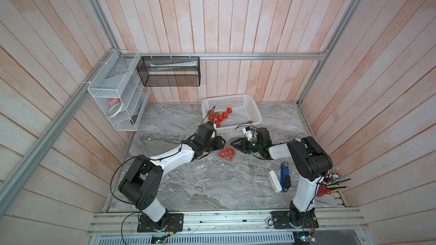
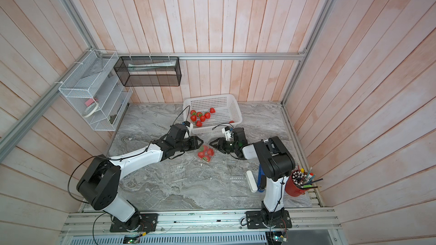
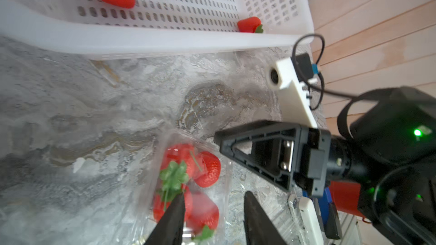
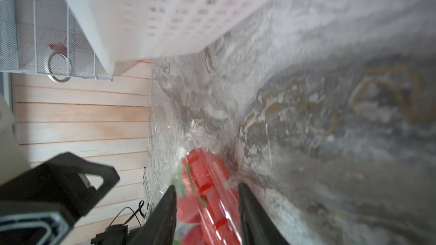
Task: Pack strawberries into containers
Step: Close the packing box at the center of the board.
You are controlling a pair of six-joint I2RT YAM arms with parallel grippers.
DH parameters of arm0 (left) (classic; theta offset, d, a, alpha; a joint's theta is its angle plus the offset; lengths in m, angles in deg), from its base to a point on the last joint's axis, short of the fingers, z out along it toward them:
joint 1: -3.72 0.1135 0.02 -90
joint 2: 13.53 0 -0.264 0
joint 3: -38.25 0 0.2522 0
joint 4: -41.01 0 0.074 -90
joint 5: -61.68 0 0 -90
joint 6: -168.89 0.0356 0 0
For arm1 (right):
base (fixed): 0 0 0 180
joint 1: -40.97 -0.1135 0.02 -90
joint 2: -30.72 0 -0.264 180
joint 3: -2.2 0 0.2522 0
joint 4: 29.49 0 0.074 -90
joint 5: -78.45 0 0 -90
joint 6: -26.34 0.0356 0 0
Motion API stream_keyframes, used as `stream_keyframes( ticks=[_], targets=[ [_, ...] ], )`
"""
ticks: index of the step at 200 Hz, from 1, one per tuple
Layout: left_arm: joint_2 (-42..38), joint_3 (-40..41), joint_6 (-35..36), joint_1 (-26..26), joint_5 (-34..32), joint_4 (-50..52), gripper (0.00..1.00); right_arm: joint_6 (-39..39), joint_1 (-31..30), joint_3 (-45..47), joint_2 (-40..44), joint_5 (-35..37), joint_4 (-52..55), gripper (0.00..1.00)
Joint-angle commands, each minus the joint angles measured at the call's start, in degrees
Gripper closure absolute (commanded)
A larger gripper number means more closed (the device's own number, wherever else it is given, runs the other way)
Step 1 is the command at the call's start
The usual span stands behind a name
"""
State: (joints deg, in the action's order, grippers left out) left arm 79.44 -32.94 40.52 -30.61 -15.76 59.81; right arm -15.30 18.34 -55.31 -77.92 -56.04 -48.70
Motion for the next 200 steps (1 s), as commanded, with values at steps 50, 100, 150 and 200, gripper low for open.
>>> stream_keyframes(
  ticks=[50, 100, 150, 200],
  targets=[
    [-4.79, 0.51, 3.01, 0.77, -2.36, 0.90, 0.54, -3.72, -3.21, 9.34, 15.46, 7.59, 12.92, 0.56],
    [-4.21, -4.24, 7.32, 4.59, -5.70, 2.18, 0.42, -13.75, -0.71, -5.43, 22.36, 16.04, 29.66, 0.59],
    [6.05, -14.20, 7.22, 11.13, -5.44, 1.93, 0.27, -25.75, 3.74, -40.34, 2.49, 25.78, 44.02, 0.92],
    [15.07, -22.04, 6.64, 12.02, -2.84, -1.14, 0.16, -35.64, 4.10, -92.92, -30.72, 37.52, 76.87, 0.96]
  ],
)
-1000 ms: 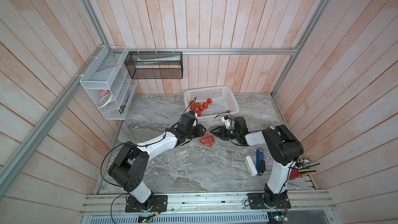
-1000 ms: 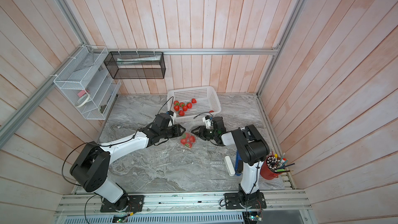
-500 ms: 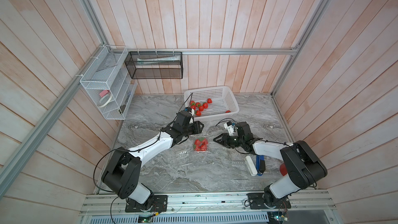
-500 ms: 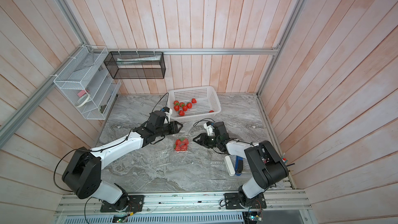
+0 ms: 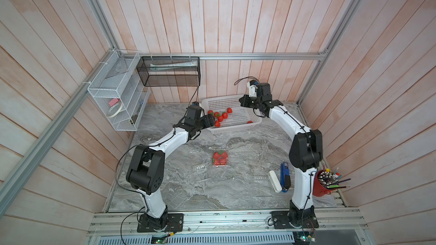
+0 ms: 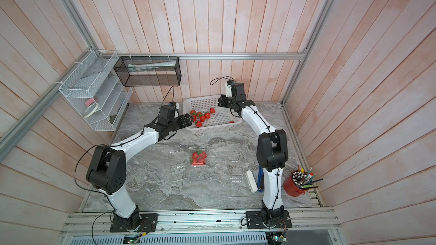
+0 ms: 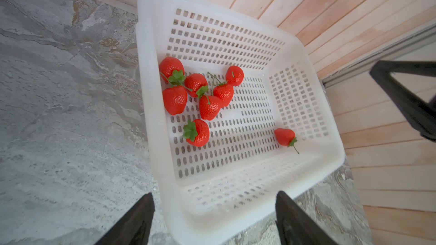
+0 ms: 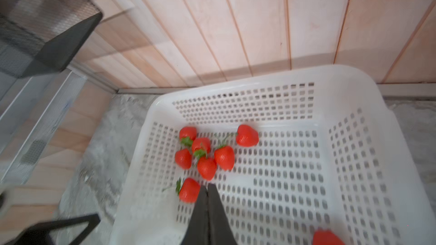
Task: Pack strawberries into containers
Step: Close the packing box at the center of the board, then adjust the basket at the center of the board.
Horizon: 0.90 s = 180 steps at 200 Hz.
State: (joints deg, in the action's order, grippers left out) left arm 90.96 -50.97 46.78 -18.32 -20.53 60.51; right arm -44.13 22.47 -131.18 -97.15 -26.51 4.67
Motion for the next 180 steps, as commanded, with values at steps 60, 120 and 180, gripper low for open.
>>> stream_keyframes(
  ticks=[60, 120, 180],
  targets=[
    [7.66, -6.78, -0.55, -0.13, 3.19, -1.47, 0.18, -9.50, -3.06, -18.08, -14.37, 10.78, 27.50, 0.95],
    [5.62, -4.99, -1.17, -0.15, 3.35, -2.03, 0.19, -11.52, -7.98, -4.88, -7.29, 10.01, 28.10, 0.94],
    [-0.09, -1.52, -0.85, 0.87, 1.53, -2.53, 0.19, -10.59, -11.67, 7.13, 0.19, 1.73, 26.91, 0.93]
  ],
)
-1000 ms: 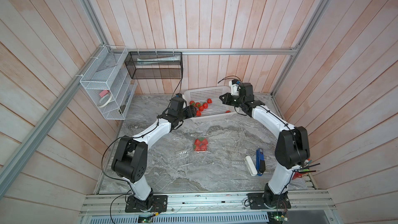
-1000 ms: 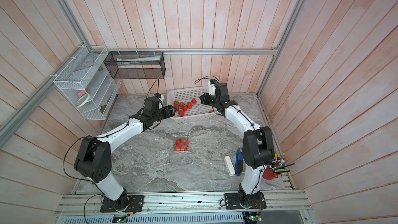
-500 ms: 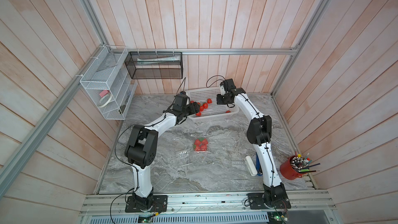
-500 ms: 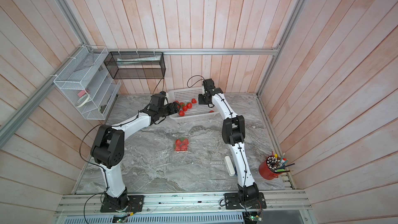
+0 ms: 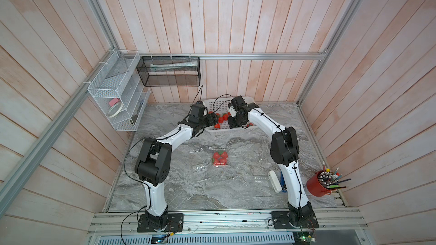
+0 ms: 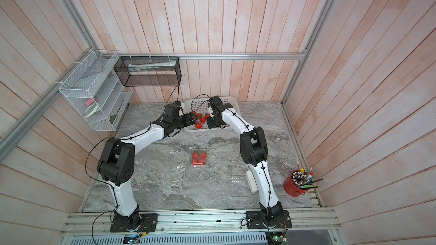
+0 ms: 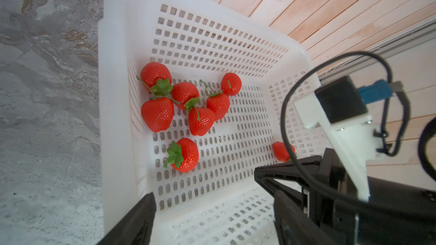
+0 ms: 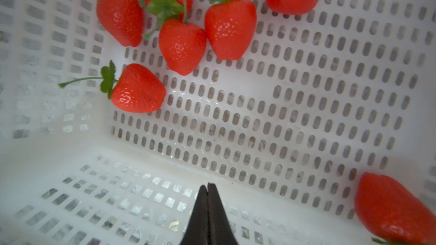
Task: Pack strawberries into containers
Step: Adjust the basket at the center of the board, then pick up the strawberry from the basket.
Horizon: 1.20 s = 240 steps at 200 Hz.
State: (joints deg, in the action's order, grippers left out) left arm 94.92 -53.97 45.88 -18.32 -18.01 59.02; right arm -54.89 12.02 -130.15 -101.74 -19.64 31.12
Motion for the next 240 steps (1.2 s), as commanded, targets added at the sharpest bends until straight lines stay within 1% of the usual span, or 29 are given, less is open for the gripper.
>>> stream_keyframes(
  ticks=[1, 15, 30, 42, 51, 60, 68, 83, 87, 119, 132, 140, 148, 150, 152, 157, 167, 178, 215, 240],
  targets=[
    [-4.17, 1.56, 0.05, 0.91, -1.03, -1.06, 0.19, 0.22, -1.25, 6.45, 5.03, -5.33, 0.23, 0.93],
    [-5.39, 2.58, -0.03, 1.46, -1.34, -1.50, 0.19, 1.12, -1.28, 11.21, 7.76, -8.74, -2.53, 0.92],
    [-6.39, 3.64, -0.44, 1.91, -1.30, -1.95, 0.19, 2.77, 0.20, 13.68, 9.83, -7.52, -6.09, 0.90],
    [-7.07, 4.85, -0.78, 2.00, -0.76, -2.91, 0.19, 4.42, 2.39, 13.39, 10.23, -7.11, -9.08, 0.79],
    [-7.67, 5.59, -1.06, 2.08, -0.45, -3.27, 0.19, 5.67, 4.40, 12.12, 9.59, -6.77, -11.26, 0.68],
    [-8.27, 6.39, -1.33, 2.09, 0.01, -3.63, 0.19, 6.37, 6.05, 9.69, 8.02, -5.92, -12.65, 0.62],
    [-8.96, 7.30, -1.56, 2.09, 0.00, -3.79, 0.19, 6.71, 7.19, 6.75, 6.34, -4.75, -13.12, 0.58],
    [-10.51, 9.21, -1.53, 2.09, -0.13, -4.08, 0.19, 5.90, 8.45, -2.33, 0.12, -2.74, -10.24, 0.53],
    [-10.88, 9.56, -1.41, 2.07, -0.40, -4.08, 0.19, 5.55, 8.72, -4.28, -1.71, -2.44, -9.05, 0.53],
    [-13.45, 12.02, -0.93, 2.12, -1.69, -3.00, 0.19, 2.50, 9.21, -28.86, -17.07, -3.16, 1.02, 0.50],
    [-14.01, 12.24, -0.57, 2.18, -1.86, -2.09, 0.19, 1.67, 9.25, -33.74, -20.69, -3.74, 2.70, 0.48],
    [-14.27, 12.21, -0.39, 2.26, -2.02, -1.59, 0.19, 0.84, 9.18, -33.15, -20.70, -4.73, 2.03, 0.47],
    [-14.46, 12.35, -0.30, 2.20, -2.04, -1.27, 0.19, 0.00, 8.95, -30.08, -19.67, -5.92, 0.29, 0.44],
    [-14.48, 12.31, -0.30, 2.25, -2.04, -1.20, 0.19, -0.21, 8.88, -29.17, -19.61, -6.13, -0.15, 0.43],
    [-14.53, 12.33, -0.30, 2.22, -1.98, -1.18, 0.19, -0.35, 8.81, -28.06, -19.57, -6.27, -0.85, 0.39],
    [-14.55, 12.36, -0.30, 2.23, -1.96, -1.04, 0.19, -0.71, 8.55, -25.14, -16.83, -6.40, -2.45, 0.34],
    [-14.44, 12.36, -0.43, 2.22, -1.83, -0.91, 0.19, -1.51, 8.01, -20.20, -14.87, -6.02, -5.17, 0.33],
    [-14.10, 12.27, -0.55, 2.19, -1.69, -0.75, 0.19, -1.83, 7.66, -17.18, -13.65, -5.34, -6.53, 0.33],
    [-12.91, 11.98, -1.13, 2.23, -0.57, -0.47, 0.19, -2.02, 7.16, -18.04, -15.39, -5.46, -5.81, 0.31],
    [-12.71, 12.11, -1.04, 2.25, -0.79, -0.12, 0.19, -1.66, 6.49, -19.64, -16.76, -4.33, -6.01, 0.31]
  ],
)
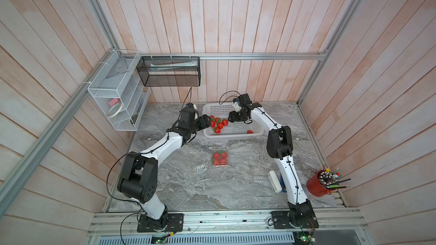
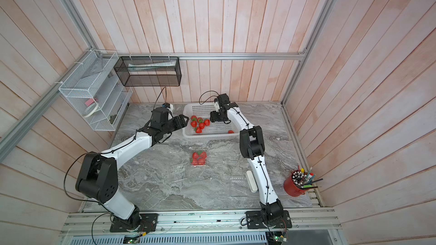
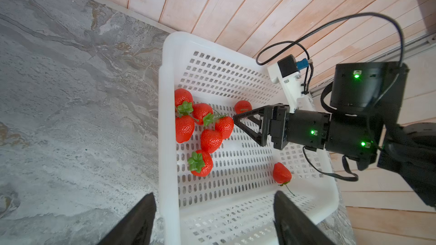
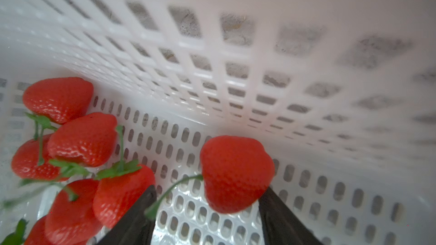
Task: Pack strawberries into containers
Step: Pick up the strawberry from the basket.
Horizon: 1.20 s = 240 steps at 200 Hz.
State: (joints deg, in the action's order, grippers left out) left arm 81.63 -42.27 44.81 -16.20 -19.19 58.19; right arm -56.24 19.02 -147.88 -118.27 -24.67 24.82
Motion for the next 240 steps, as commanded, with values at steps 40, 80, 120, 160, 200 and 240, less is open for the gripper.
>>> stream_keyframes(
  ticks=[40, 80, 120, 160, 200, 240],
  targets=[
    [0.91, 0.15, 0.64, 0.07, 0.28, 1.06, 0.20, 1.43, -0.74, -0.19, 0.09, 3.64, -3.33, 0.32],
    [1.47, -0.17, 1.29, 0.11, 0.59, 2.00, 0.20, 3.03, -0.90, 1.68, 0.45, 3.81, -5.67, 0.43],
    [0.83, 0.75, 1.13, 0.07, 0.63, 1.84, 0.20, 3.31, -0.94, 3.33, 1.25, 3.82, -5.53, 0.51],
    [-0.22, 1.62, 1.08, 0.15, 0.36, 1.55, 0.20, 3.65, -1.01, 7.63, 4.31, 4.20, -9.32, 0.67],
    [-1.45, 2.20, 0.98, 0.20, 0.13, 1.85, 0.20, 3.59, -1.06, 7.72, 6.32, 3.64, -8.55, 0.73],
    [-6.73, 4.89, 0.74, 0.22, -2.25, 2.59, 0.20, 2.69, -3.10, 17.11, 17.99, 4.62, -11.16, 0.75]
  ],
)
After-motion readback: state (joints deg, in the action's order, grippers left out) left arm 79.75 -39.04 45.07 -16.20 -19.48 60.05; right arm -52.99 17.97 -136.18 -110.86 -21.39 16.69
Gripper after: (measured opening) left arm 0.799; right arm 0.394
